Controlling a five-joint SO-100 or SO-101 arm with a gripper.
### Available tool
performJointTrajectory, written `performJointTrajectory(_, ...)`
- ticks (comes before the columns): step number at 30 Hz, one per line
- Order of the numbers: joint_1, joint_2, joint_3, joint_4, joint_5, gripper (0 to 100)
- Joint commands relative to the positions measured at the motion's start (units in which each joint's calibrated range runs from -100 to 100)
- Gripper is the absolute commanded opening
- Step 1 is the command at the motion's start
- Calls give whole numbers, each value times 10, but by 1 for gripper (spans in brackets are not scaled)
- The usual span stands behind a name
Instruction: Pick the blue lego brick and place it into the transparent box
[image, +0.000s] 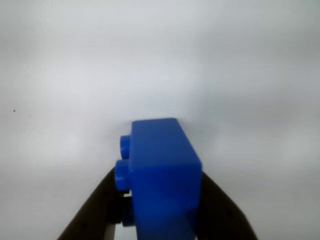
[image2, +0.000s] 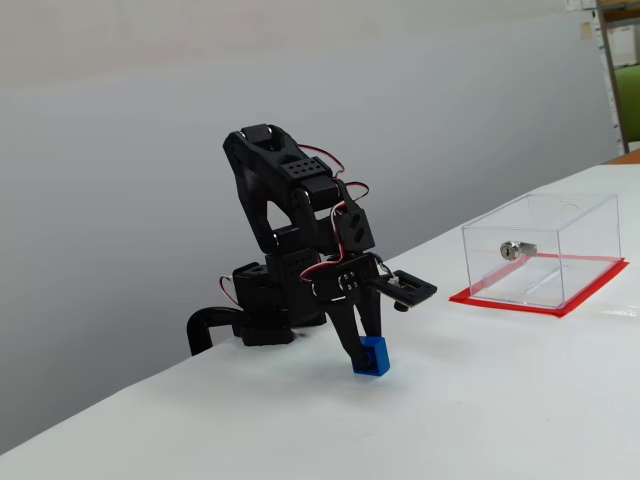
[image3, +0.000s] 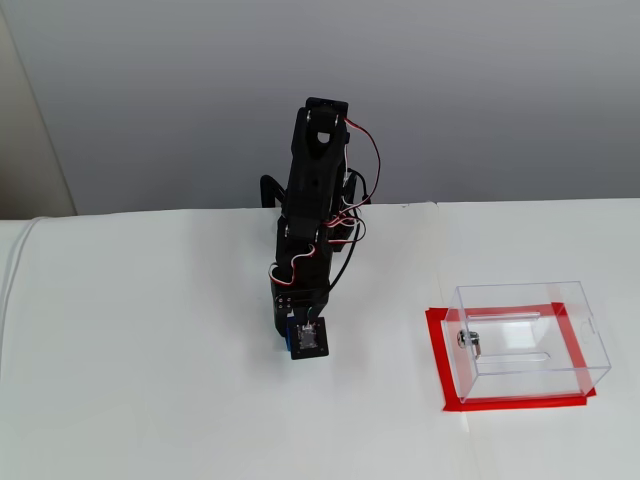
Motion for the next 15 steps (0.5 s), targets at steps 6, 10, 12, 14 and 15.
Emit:
performJointTrajectory(6,-2,-132,-84,35,-46,2)
performJointTrajectory(10,-22,-211,-87,33,-57,2)
performJointTrajectory(12,-37,-244,-87,33,-64,2)
performJointTrajectory(14,-55,-272,-87,33,-71,2)
performJointTrajectory(15,-64,-285,-87,34,-75,2)
